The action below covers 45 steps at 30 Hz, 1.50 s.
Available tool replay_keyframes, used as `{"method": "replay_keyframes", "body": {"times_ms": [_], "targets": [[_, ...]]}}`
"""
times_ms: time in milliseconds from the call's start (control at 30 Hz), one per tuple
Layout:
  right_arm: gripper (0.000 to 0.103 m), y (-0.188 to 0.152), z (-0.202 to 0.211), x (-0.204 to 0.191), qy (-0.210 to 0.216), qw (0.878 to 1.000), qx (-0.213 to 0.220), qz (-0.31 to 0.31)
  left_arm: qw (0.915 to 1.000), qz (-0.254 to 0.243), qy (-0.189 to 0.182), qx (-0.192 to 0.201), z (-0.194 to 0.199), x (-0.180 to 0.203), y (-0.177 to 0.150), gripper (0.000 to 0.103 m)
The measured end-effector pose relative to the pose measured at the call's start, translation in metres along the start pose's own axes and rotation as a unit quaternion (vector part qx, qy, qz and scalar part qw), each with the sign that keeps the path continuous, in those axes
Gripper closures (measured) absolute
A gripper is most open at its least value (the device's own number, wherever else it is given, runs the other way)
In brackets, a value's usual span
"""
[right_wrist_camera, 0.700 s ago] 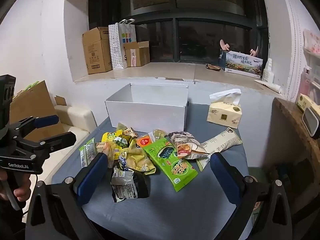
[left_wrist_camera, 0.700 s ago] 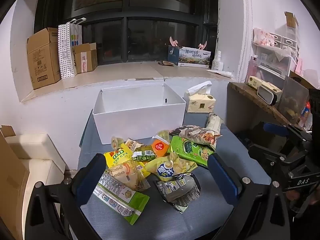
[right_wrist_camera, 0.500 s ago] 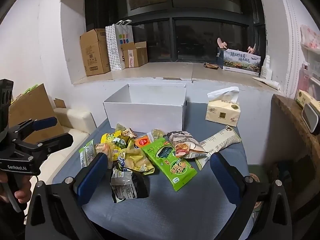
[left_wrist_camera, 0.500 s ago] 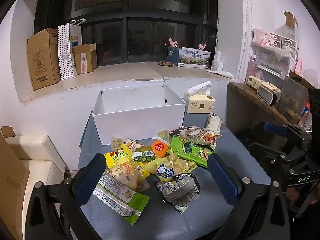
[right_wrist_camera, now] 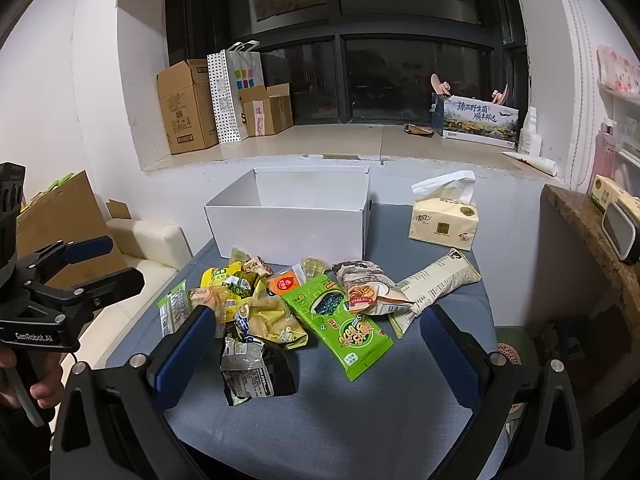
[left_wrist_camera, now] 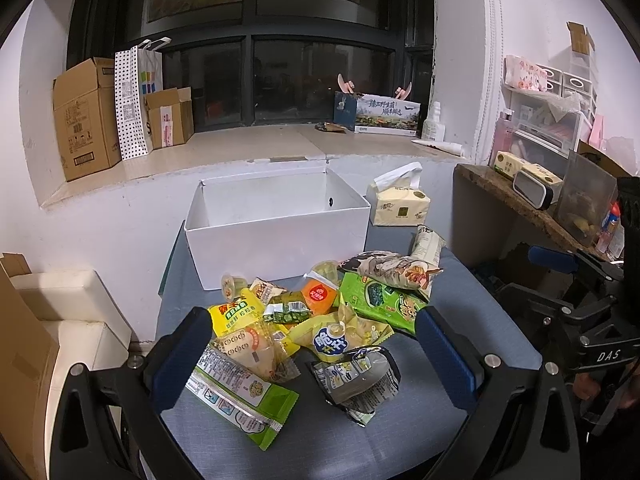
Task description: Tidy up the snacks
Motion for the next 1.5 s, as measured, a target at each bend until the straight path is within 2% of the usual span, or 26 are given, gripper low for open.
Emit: {"method": "replay_keyframes", "body": {"times_ms": [633,900,1100,1167,1233,1333,1467,1500], "targets": [[0.000,-0.002,0.001,-0.002,0.002,1.000,0.001,0.004,0.9994,0.024,-0.020,0.016,0.000,0.000,-0.001,0.000],[0.000,-0.001,0.001,-0.001,0.001,1.000,0.001,0.002,0.9995,0.018,-0.018,0.019,0.000,0.001,0.001,0.000],[0.000,-0.001,-0.008,0.015,0.008,1.000,-0.001,-0.025,0.9995,0.007,-0.010,0.028,-0.003,-0.001,0.000,0.000],[0.000,0.001,-0.021,0.035,-0.003,0.998,-0.013,-0.059,0.9996,0.011,-0.012,0.022,-0.005,-0.003,-0.002,0.000],[0.000,0.003,-0.039,0.060,-0.014,0.994,-0.030,-0.103,0.9997,0.013,-0.012,0.019,-0.007,-0.004,-0.003,0.000],[0.000,0.005,-0.083,0.105,-0.037,0.982,-0.072,-0.171,0.9995,0.020,-0.018,0.018,-0.009,-0.007,-0.005,0.000],[0.000,0.000,-0.149,0.159,-0.094,0.955,-0.148,-0.238,0.9996,0.022,-0.015,0.009,-0.012,-0.009,-0.008,0.000],[0.000,0.001,-0.161,0.166,-0.090,0.952,-0.152,-0.249,0.9996,0.023,-0.015,0.008,-0.013,-0.009,-0.008,0.000]]}}
Point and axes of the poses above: each gripper's, at about its wrist camera, not at the fingertips, and z roughly against the way its jaws point, x to its right, y to its top, the point moved 4 cm from there along -z, roughly the way its jaws point, and after that the axes turned 4 degrees about x, right-handed, at the moved point
